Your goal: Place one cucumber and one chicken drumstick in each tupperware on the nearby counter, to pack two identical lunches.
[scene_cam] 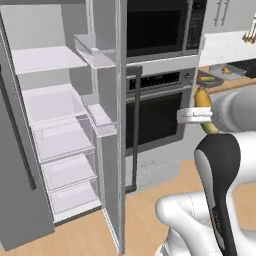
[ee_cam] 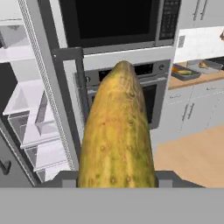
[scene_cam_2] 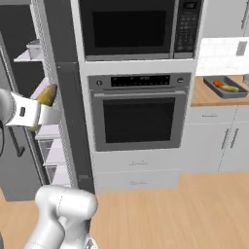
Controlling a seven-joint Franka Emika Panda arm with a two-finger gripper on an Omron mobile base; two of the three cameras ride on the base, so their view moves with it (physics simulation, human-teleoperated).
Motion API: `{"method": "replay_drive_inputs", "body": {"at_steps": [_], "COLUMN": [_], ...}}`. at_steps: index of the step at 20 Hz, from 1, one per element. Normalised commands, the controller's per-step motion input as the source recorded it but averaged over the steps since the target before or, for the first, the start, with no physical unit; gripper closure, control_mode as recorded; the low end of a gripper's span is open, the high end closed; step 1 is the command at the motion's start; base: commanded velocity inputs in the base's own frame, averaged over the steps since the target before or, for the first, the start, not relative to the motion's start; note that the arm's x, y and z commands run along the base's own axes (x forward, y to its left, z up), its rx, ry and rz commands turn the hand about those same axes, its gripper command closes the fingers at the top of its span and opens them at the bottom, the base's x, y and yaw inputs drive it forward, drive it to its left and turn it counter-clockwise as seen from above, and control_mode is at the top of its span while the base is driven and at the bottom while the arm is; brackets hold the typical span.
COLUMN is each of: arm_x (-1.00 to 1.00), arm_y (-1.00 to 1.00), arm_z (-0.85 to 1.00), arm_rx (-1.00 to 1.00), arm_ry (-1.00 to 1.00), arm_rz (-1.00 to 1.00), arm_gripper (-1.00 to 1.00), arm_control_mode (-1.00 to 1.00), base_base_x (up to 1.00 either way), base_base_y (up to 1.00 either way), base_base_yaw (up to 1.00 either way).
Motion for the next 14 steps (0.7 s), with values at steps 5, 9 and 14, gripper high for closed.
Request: {"method": "replay_drive_inputs", "body": {"at_steps": [5, 9, 14], "arm_x": [0.00, 0.00, 0.00], "arm_y": [0.00, 0.00, 0.00], "arm_z": [0.00, 0.00, 0.00], "arm_rx": [0.00, 0.00, 0.00], "arm_ry": [0.00, 0.00, 0.00], "arm_rz": [0.00, 0.00, 0.00], "arm_gripper": [1.00, 1.00, 1.00], "arm_control_mode": [1.00, 1.00, 1.00], "base_base_x": [0.24, 0.61, 0.98], "base_base_y": [-1.00, -1.00, -0.96], "base_base_yaw": [-0.25, -0.19, -0.07]}}
